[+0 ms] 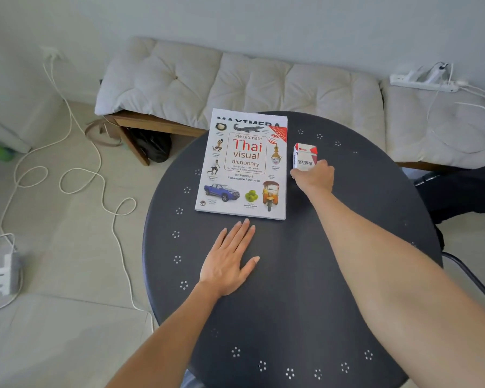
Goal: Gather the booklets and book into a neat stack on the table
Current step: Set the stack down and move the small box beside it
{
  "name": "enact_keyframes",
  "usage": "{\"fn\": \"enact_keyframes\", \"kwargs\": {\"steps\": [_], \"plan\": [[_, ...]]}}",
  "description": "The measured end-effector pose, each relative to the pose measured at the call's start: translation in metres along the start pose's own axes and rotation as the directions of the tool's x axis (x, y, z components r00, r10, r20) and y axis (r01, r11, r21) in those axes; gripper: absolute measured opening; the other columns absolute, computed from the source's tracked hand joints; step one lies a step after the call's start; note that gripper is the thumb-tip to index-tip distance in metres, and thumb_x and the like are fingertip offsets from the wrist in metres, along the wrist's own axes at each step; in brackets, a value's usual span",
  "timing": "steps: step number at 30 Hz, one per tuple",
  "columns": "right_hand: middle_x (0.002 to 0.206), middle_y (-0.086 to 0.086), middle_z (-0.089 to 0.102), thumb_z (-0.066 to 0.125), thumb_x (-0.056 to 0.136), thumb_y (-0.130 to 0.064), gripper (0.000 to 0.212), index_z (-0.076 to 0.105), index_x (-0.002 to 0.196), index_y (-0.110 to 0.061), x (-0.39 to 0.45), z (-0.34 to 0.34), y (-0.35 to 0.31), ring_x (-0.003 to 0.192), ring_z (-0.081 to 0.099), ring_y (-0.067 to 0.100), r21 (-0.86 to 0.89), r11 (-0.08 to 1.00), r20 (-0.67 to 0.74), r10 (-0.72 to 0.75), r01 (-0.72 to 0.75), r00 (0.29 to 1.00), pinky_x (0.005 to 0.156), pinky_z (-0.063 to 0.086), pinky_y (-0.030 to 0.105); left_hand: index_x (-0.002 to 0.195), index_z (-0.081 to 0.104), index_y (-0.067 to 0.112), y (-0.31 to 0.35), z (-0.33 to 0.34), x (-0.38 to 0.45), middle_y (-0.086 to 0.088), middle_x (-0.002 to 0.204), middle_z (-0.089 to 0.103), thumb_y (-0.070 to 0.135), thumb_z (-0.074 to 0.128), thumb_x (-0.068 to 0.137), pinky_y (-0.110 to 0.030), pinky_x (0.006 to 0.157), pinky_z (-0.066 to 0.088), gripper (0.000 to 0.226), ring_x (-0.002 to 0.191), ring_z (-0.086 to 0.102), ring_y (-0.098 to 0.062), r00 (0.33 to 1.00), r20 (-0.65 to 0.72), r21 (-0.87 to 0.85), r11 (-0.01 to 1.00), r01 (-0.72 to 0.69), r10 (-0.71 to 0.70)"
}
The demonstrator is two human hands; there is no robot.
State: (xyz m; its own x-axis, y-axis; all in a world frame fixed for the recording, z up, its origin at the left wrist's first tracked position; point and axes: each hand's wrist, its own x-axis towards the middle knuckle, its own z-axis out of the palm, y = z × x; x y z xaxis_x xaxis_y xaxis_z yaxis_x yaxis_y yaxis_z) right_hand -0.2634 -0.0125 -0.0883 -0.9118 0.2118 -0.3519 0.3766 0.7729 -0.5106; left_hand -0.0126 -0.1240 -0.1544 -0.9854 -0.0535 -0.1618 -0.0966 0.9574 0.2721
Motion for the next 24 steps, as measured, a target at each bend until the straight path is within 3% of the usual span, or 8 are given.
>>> {"fn": "enact_keyframes", "kwargs": {"steps": [10,24], "plan": [[0.136,0.014,0.044,0.076,0.075,-0.036,0.075,0.04,0.134,-0.007,0.034,0.007,-0.027,0.127,0.045,0.031,-0.016,0.999,-0.002,-0.037,0.037,0.999,0.096,0.046,0.042,0.152,0.016,0.023,0.003,-0.003,0.001,0.004,0.16,0.016,0.055,0.024,0.095,-0.037,0.118,0.005,0.066,0.146,0.011,-0.009,1.0,-0.007,-0.022,1.0,0.015,-0.015],[0.14,0.013,0.044,0.078,0.074,-0.038,0.085,0.036,0.141,-0.008,0.052,0.01,-0.039,0.13,0.044,0.031,-0.043,0.999,-0.025,-0.032,0.031,0.999,0.1,0.044,0.041,0.152,0.017,0.021,0.003,-0.003,0.001,0.004,0.159,0.02,0.054,0.029,0.094,-0.038,0.117,0.011,0.067,0.146,0.02,-0.012,1.0,0.012,-0.043,0.999,0.013,-0.013]]}}
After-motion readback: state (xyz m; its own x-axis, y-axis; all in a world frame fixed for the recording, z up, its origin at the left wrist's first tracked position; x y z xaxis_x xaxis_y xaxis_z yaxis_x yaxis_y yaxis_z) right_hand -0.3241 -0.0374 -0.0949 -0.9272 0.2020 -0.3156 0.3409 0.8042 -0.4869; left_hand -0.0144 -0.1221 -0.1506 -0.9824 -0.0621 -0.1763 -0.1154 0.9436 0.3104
